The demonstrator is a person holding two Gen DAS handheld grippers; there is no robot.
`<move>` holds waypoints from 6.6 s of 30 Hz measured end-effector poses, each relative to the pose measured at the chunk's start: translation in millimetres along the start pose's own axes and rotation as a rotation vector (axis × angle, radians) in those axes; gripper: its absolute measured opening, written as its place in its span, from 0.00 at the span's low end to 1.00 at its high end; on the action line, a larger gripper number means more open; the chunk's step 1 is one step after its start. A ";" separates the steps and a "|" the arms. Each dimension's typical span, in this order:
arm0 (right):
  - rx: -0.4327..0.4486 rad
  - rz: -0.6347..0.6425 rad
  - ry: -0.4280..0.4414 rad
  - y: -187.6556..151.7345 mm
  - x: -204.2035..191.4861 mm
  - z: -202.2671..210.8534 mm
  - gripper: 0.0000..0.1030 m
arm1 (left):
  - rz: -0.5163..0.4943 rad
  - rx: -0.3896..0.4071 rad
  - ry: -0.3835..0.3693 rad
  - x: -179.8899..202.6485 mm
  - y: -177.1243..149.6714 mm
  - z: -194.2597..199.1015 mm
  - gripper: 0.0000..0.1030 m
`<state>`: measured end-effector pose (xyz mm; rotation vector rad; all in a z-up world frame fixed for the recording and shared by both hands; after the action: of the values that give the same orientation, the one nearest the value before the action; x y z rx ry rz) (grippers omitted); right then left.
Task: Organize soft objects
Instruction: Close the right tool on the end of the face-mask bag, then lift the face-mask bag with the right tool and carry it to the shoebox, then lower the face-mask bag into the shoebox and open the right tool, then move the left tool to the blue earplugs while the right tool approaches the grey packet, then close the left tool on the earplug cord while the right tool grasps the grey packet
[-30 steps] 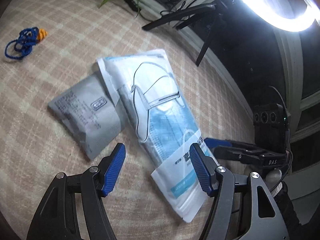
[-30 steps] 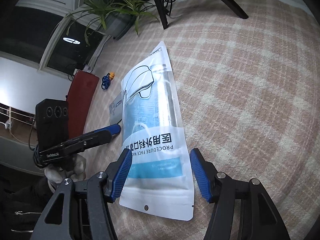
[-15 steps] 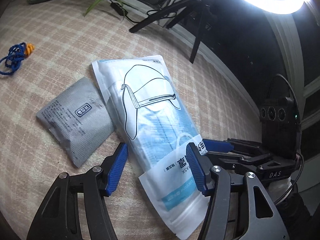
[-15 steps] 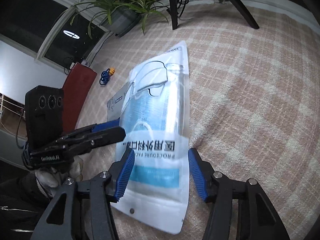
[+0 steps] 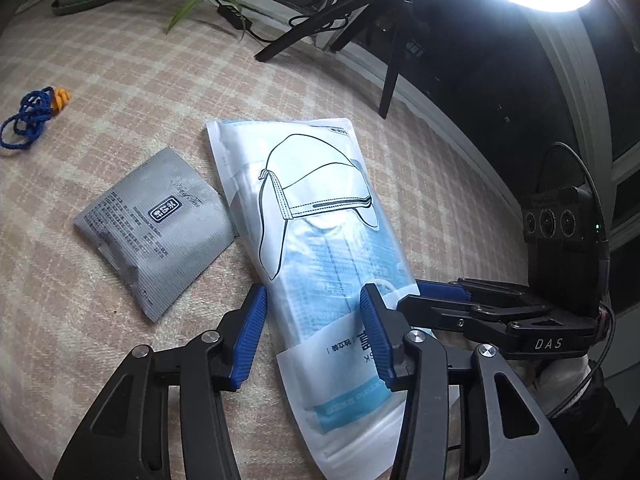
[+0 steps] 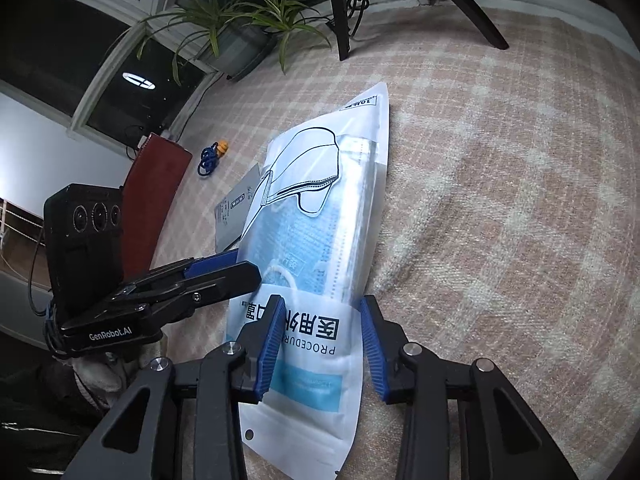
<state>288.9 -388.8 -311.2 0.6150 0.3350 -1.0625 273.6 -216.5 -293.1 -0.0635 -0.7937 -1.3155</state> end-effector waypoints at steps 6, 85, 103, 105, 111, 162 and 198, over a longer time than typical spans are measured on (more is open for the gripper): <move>0.007 -0.010 0.003 -2.6 -5.7 4.4 0.31 | 0.033 0.017 -0.022 -2.0 0.0 10.7 0.40; -0.043 0.223 0.143 75.5 -428.3 -159.6 0.28 | 0.190 0.369 0.142 -275.8 26.9 357.1 0.40; -0.066 0.284 0.114 65.8 -434.3 -161.7 0.46 | 0.228 0.428 0.194 -288.6 30.4 368.7 0.40; -0.062 0.297 0.107 63.4 -434.2 -159.1 0.48 | 0.225 0.435 0.193 -285.4 31.0 369.7 0.41; -0.040 0.296 0.090 54.4 -420.0 -138.5 0.52 | 0.223 0.440 0.195 -276.7 31.7 366.8 0.54; 0.177 0.299 -0.395 23.9 -174.8 -43.8 0.78 | -0.052 0.240 0.113 -102.9 35.2 186.6 0.65; 0.133 0.435 -0.470 66.3 -141.6 -115.9 0.98 | -0.202 0.232 0.408 -135.6 84.5 72.1 0.64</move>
<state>286.6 -194.2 -306.0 0.5068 -0.2732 -0.7790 308.1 -45.0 -281.7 0.4672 -0.6067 -1.3572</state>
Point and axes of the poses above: each gripper's, at about its wrist camera, not at the fingertips, and z roughly against the way its jaws point, x to its right, y to its top, the point moved 4 cm from there along -z, roughly the way its jaws point, and after that the axes turned 5 degrees about -y, right-handed, at the moved point
